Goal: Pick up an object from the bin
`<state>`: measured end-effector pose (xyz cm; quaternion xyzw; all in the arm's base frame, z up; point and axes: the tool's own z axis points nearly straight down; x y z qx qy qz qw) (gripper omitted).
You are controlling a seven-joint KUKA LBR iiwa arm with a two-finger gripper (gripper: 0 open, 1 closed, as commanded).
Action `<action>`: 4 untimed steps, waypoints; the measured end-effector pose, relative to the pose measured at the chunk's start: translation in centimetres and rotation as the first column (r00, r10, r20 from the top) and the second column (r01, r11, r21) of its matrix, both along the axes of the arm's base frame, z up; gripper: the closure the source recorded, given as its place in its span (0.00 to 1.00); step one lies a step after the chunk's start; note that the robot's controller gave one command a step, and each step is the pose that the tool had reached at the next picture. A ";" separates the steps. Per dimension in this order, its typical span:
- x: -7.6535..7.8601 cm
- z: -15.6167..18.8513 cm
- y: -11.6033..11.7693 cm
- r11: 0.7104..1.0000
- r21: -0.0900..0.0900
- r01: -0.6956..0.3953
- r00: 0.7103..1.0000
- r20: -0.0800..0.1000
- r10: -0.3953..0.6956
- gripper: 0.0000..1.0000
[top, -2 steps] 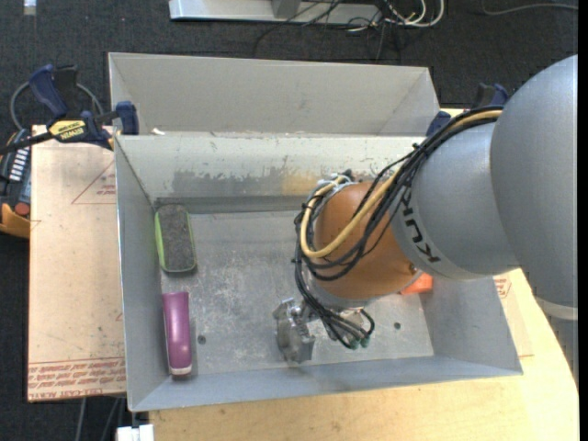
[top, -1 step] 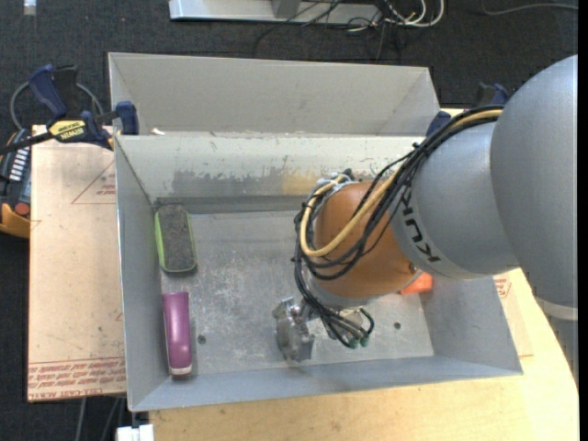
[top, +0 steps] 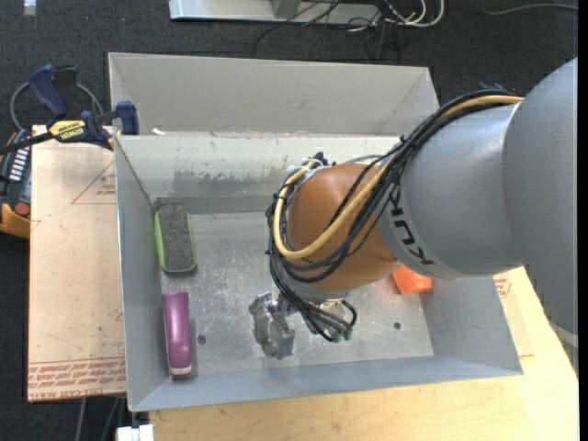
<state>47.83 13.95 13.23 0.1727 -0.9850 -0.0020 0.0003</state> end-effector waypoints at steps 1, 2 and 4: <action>1.0 -4.2 1.8 0.980 0.000 -0.198 0.980 0.002 0.198 1.00; 1.1 -5.6 3.6 0.934 0.001 -0.357 0.934 0.003 0.357 1.00; 1.2 9.0 4.0 0.839 0.001 -0.544 0.839 0.005 0.544 1.00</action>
Offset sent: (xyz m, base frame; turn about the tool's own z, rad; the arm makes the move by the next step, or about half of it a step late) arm 0.0108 0.0410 -0.0581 -0.4023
